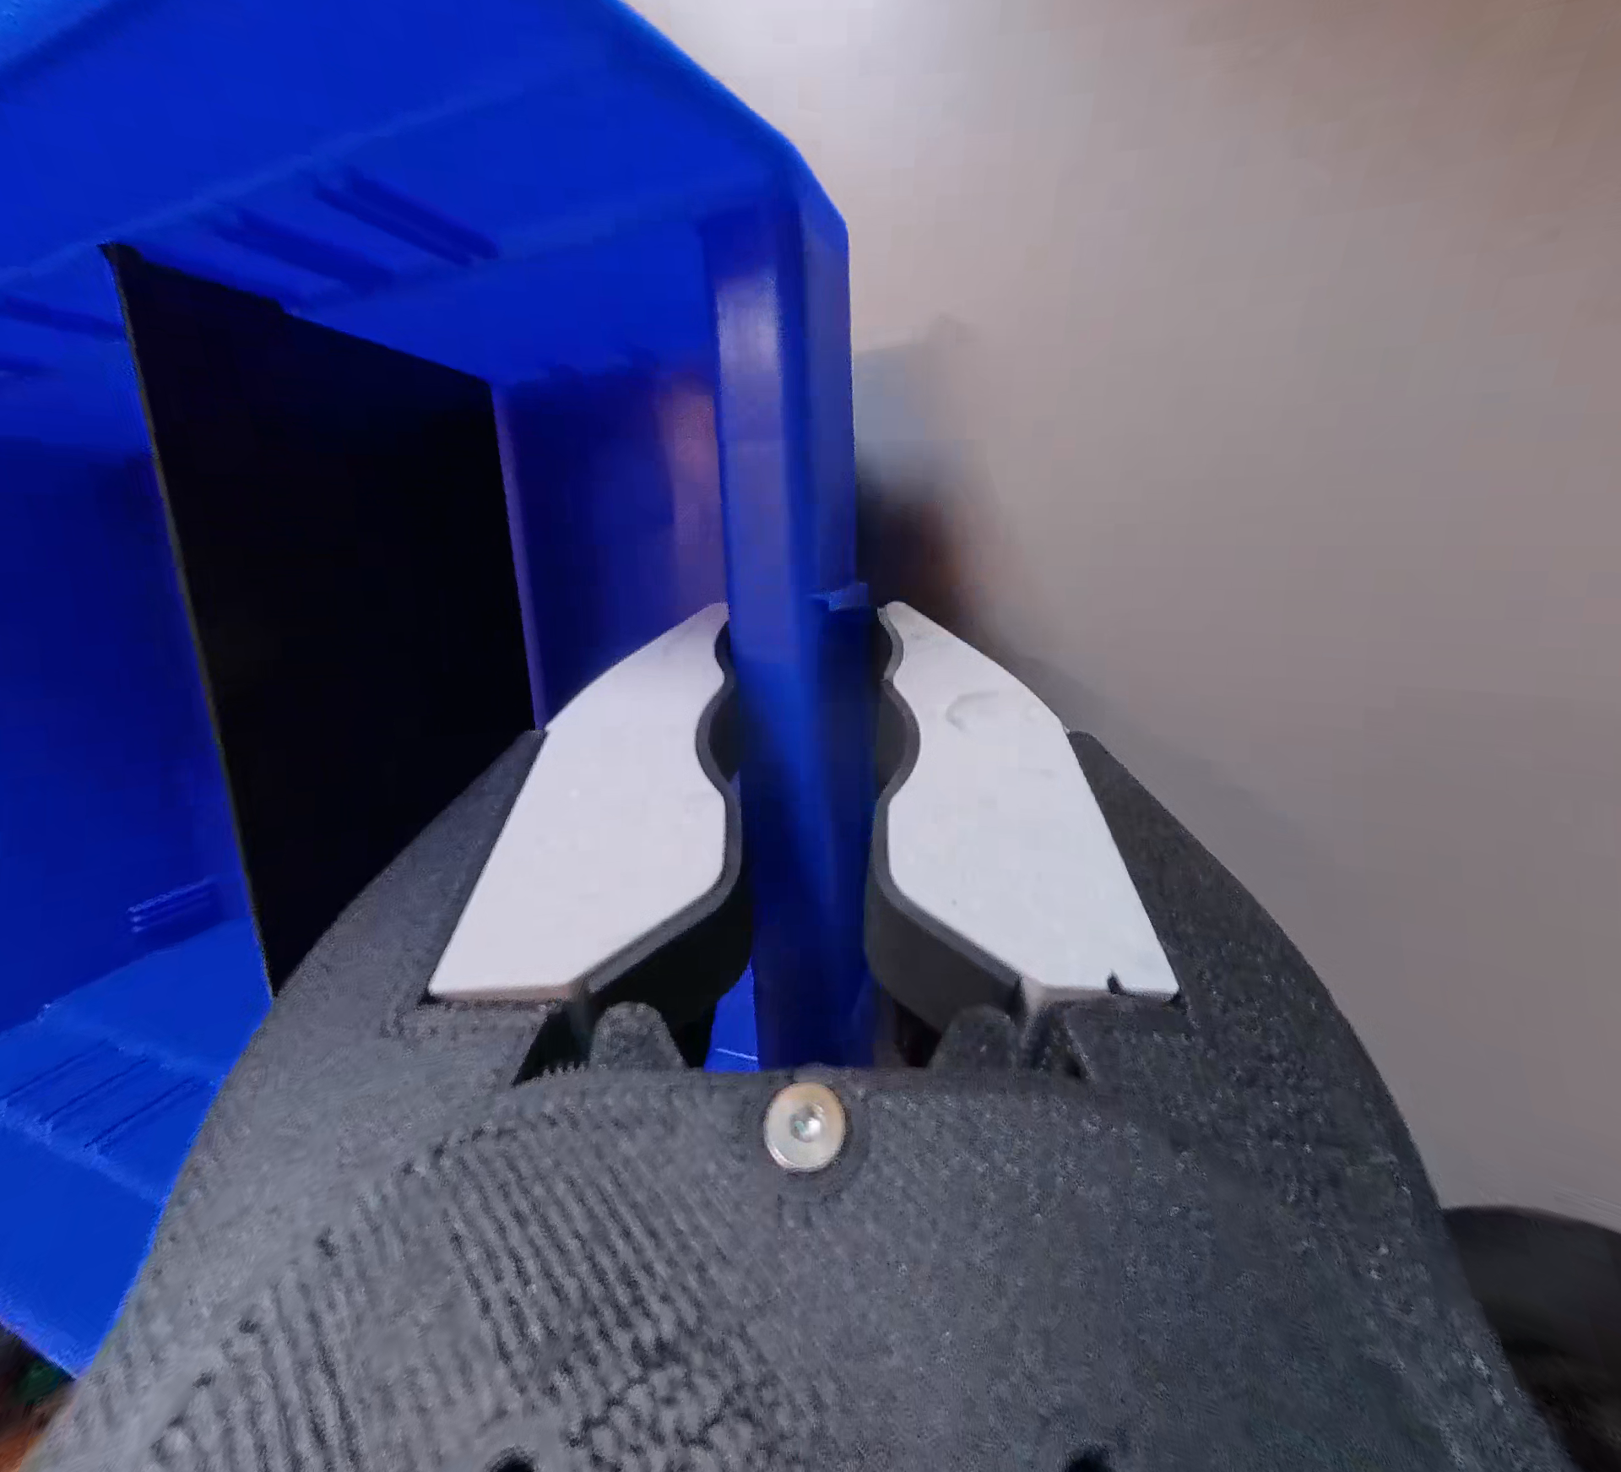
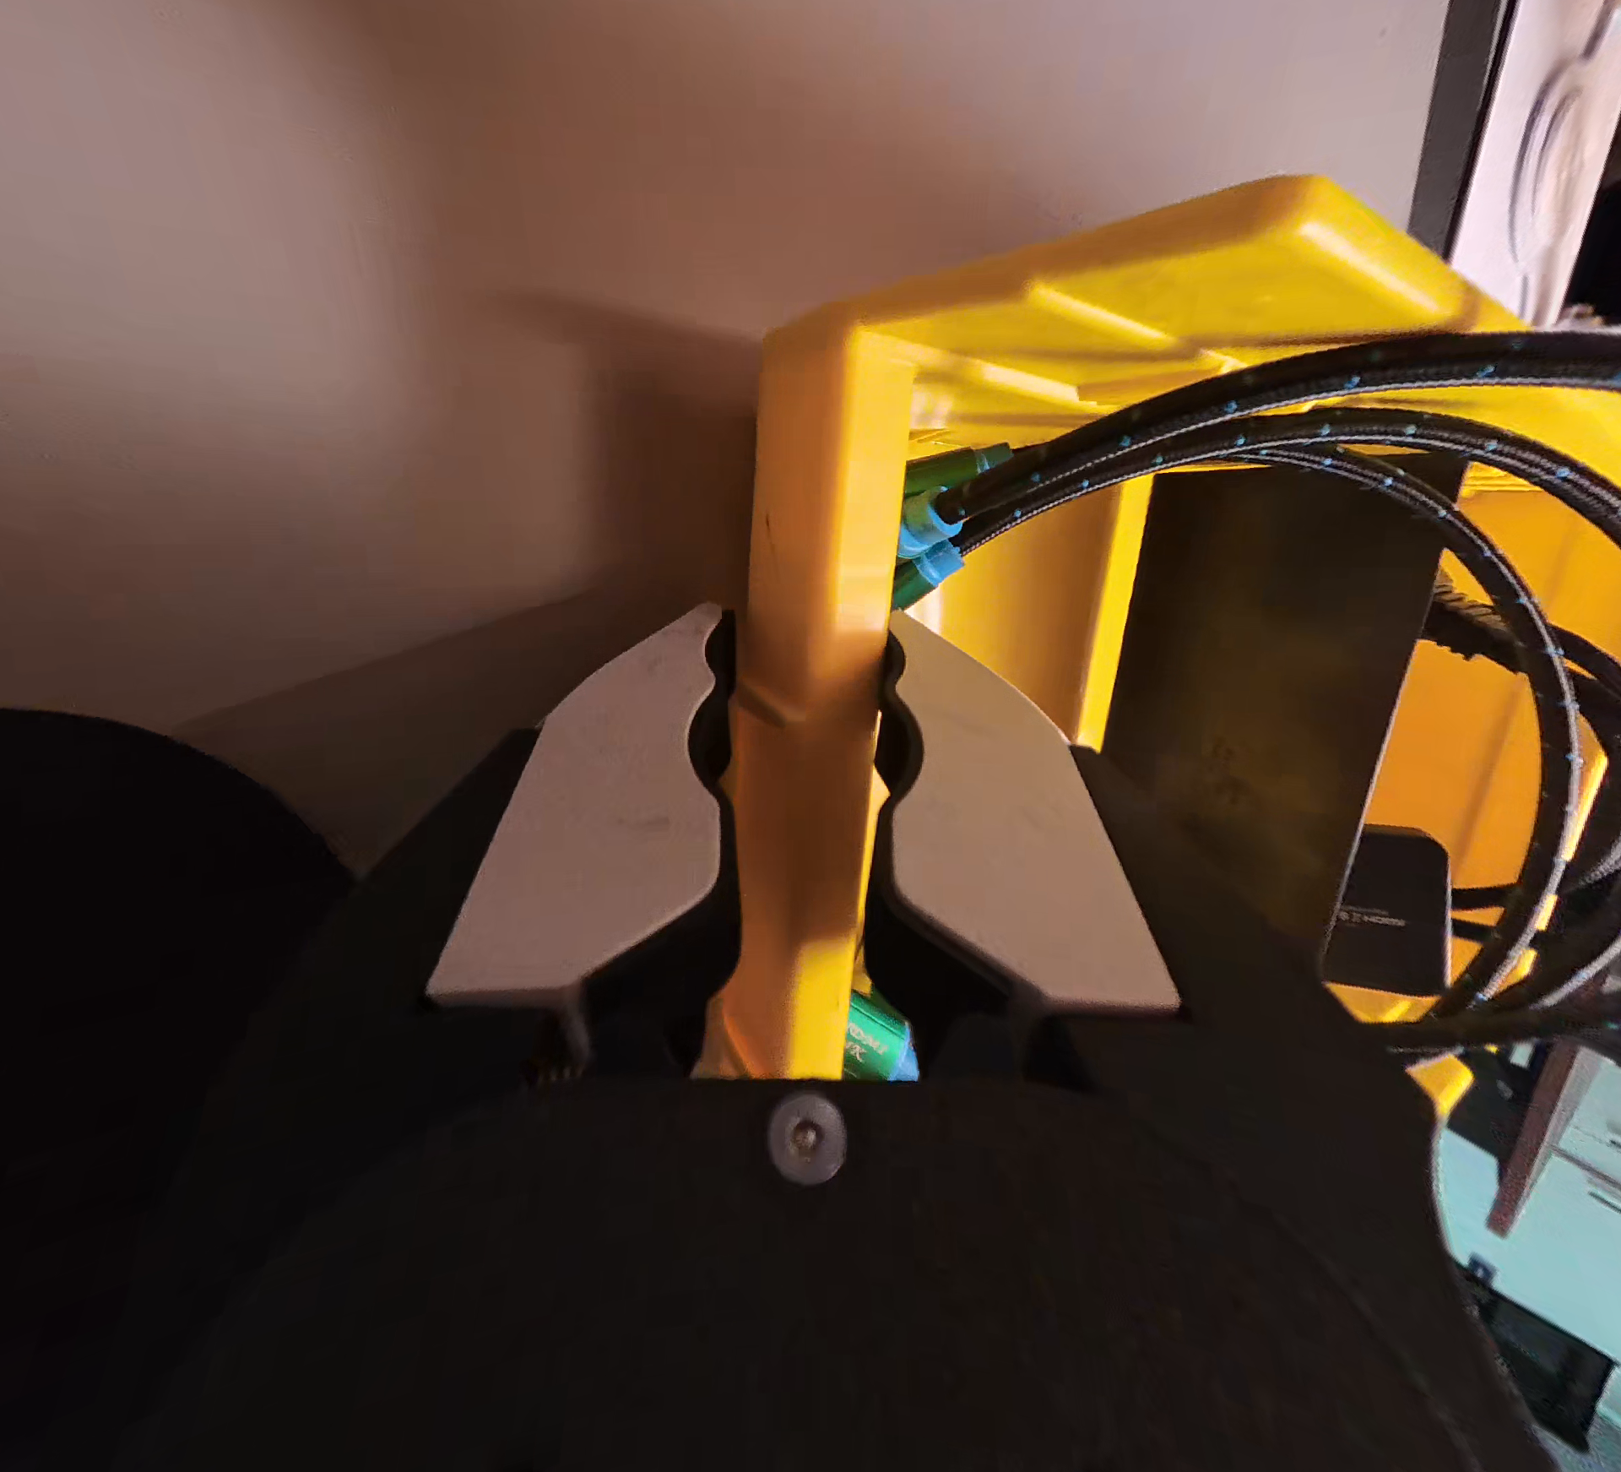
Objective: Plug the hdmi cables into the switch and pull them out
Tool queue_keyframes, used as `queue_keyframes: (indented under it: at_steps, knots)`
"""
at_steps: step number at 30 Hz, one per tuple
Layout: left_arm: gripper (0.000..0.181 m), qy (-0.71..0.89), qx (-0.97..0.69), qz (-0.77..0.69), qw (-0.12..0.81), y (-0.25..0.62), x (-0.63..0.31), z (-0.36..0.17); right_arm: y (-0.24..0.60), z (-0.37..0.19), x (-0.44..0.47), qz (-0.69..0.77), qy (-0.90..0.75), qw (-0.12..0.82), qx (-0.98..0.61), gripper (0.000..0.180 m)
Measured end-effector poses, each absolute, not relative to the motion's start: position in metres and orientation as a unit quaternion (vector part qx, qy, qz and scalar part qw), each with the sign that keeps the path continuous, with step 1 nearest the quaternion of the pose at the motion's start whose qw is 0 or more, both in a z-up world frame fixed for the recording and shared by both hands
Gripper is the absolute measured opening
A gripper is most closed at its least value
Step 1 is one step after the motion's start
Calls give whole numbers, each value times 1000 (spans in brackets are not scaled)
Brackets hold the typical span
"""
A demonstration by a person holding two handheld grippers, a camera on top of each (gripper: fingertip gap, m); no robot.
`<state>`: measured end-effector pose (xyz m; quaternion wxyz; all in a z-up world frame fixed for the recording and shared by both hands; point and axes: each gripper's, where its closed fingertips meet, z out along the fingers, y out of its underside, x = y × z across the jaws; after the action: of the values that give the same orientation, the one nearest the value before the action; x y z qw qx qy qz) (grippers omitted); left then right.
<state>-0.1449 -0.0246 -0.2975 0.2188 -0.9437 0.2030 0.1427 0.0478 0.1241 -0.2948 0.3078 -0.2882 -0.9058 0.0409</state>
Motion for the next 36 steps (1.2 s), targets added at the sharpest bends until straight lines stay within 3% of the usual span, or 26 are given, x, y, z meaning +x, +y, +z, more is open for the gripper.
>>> queue_keyframes:
  at_steps: [4,8,12,14,19,25,36]
  knots:
    - [28,275,-922,144,232,6,-113,-297,94,-287,52,74,-895,337,-282,28]
    - [30,317,-896,152,272,31,-97,-294,71,-237,58,208,-835,369,-352,35]
    - [38,272,-877,149,367,39,-83,-264,111,-192,84,295,-716,434,-461,35]
    - [44,216,-872,78,433,39,-57,-245,149,-180,108,322,-628,476,-524,35]
    - [50,104,-827,-80,547,40,12,-218,221,-188,165,348,-436,528,-641,42]
    - [65,-4,-815,-50,577,74,24,-232,229,-220,153,340,-422,493,-681,51]
    - [44,-90,-808,-4,583,98,12,-245,227,-234,126,325,-441,490,-678,13]
